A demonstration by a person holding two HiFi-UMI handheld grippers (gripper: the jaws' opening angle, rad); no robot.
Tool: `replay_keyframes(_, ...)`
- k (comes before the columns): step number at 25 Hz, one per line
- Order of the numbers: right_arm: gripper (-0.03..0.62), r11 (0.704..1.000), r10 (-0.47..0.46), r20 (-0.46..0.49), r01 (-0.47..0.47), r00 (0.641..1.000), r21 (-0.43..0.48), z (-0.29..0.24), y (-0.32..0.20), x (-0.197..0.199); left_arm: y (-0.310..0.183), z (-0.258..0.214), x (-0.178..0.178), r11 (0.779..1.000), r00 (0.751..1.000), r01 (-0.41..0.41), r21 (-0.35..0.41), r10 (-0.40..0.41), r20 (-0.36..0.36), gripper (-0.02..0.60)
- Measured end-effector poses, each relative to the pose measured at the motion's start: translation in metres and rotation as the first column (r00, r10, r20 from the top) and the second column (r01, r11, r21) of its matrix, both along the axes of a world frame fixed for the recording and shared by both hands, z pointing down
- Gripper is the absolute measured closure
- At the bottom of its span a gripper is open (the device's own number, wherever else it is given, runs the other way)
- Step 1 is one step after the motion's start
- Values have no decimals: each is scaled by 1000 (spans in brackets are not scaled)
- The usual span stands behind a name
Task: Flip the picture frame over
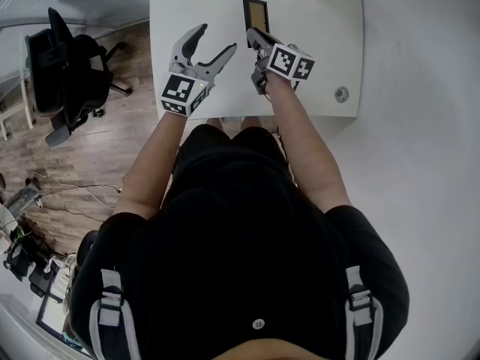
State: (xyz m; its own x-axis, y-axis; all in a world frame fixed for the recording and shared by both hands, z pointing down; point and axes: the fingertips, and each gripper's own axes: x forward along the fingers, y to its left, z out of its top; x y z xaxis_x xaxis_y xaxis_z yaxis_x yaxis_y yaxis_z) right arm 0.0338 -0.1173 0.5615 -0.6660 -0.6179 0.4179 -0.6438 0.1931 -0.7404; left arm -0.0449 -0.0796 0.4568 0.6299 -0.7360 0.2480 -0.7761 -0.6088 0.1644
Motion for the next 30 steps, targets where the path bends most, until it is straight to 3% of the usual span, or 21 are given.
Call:
replay_keyframes(6,545,1000,-9,134,13,991,-29,0,3,-4,0,4,7,1000,1000,-2,-4,2,-1,244)
replay_keyframes(13,545,994,-13,339,48,941,-96,8,8,-6,2,11,17,1000,1000,-14,-13,14,8,244)
replay_keyframes(20,545,977,78,549,44,832,-207,26,12,-2,-3,13,27,1000,1000,-28,-11,28,13,244)
replay_keyframes(30,545,968,126,702,68,701,-242,43,14,-3,-7,18,39,999,999,-33,-10,33,12,244)
